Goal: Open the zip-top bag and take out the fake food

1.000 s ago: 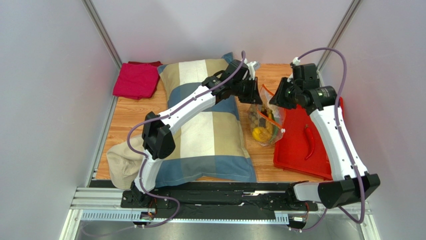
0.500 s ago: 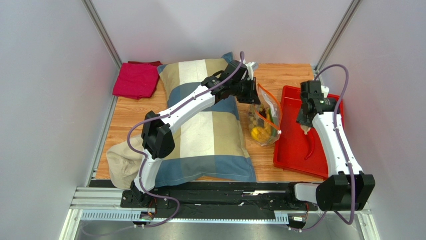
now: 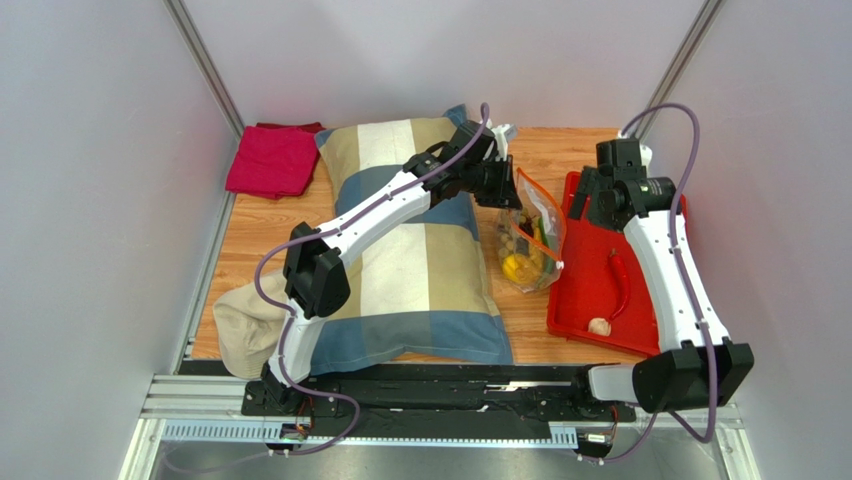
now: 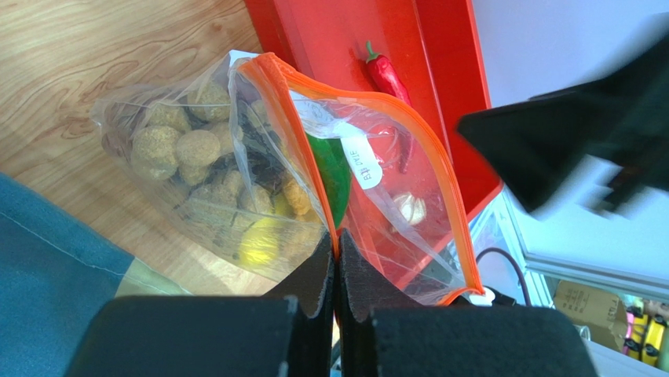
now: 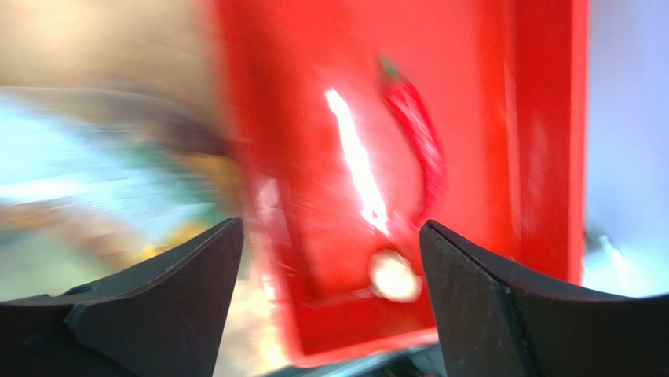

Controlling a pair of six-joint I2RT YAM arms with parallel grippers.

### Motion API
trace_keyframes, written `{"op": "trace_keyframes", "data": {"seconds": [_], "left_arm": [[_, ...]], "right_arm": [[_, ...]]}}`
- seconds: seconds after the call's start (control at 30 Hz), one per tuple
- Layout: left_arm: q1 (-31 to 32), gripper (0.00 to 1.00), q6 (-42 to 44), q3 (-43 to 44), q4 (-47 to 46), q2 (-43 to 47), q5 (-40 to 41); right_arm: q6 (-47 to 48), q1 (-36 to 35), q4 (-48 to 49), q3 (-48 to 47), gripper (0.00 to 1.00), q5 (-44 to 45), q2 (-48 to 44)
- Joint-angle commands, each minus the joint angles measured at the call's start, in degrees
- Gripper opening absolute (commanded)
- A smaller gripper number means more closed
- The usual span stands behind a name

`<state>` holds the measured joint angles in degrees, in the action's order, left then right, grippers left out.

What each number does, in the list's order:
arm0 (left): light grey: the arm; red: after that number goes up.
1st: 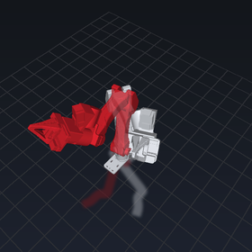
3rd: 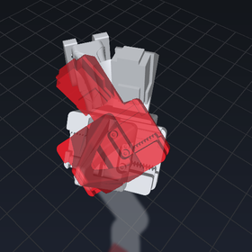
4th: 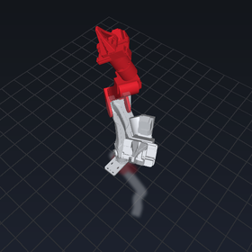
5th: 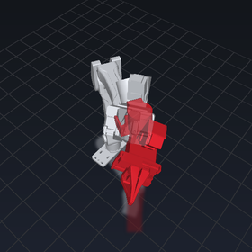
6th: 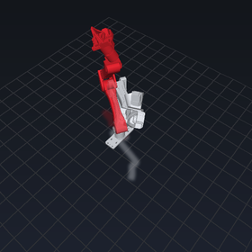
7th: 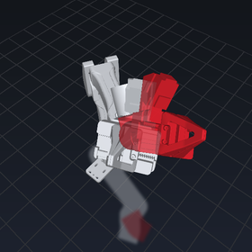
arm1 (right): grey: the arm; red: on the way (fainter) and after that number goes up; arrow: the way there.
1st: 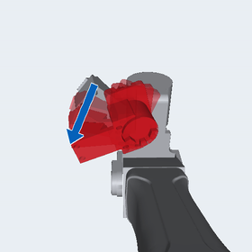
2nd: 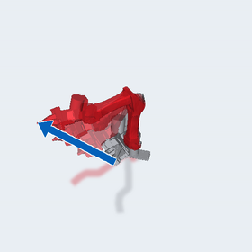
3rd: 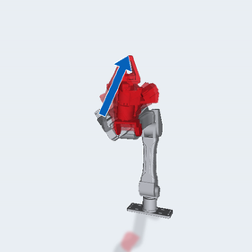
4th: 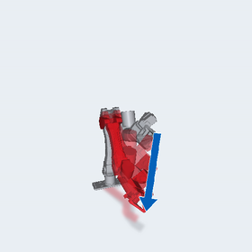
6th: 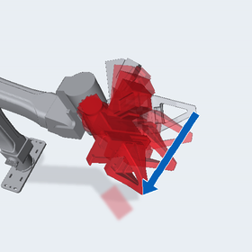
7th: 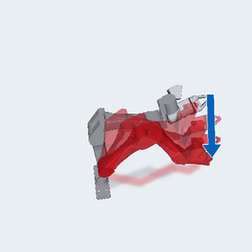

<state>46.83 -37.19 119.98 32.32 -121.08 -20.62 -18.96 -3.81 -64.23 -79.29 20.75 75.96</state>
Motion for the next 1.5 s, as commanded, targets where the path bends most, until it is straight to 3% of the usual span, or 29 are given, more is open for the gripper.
{"op": "trace_keyframes", "data": {"seconds": [0.0, 0.17, 0.33, 0.6, 0.8, 1.27, 1.47], "left_arm": [[0.4, 0.00, -0.3, 0.6, -1.7, 3.0, -1.0], [0.5, 0.00, -0.5, 1.0, -1.9, 2.8, -1.0], [0.8, 0.00, -0.4, 0.9, -1.9, 3.0, -1.3], [1.2, 0.00, -0.5, 1.0, -2.3, 2.8, -1.4], [1.7, 0.00, -1.0, 1.0, -2.6, 2.5, -1.9], [1.8, 0.00, -1.0, 0.5, -3.0, 2.3, -2.7], [1.8, 0.00, -0.6, 0.8, -3.0, 2.3, -2.7]], "right_arm": [[-1.1, -6.4, 3.0, -8.2, 0.78, -8.1, -4.0], [-2.1, -10.4, 9.0, -4.7, 0.65, -19.2, -2.7], [-3.5, -10.9, 8.1, -1.5, 0.37, -23.6, 1.6], [-4.1, -12.2, 7.6, 1.2, 0.35, -20.9, 8.6], [-5.6, -12.7, 8.8, 2.7, 0.47, -15.1, 13.1], [-4.6, -13.2, 15.3, 10.6, 0.56, -9.7, 17.4], [-3.5, -14.2, 16.6, 10.9, 0.46, -7.2, 20.0]]}}
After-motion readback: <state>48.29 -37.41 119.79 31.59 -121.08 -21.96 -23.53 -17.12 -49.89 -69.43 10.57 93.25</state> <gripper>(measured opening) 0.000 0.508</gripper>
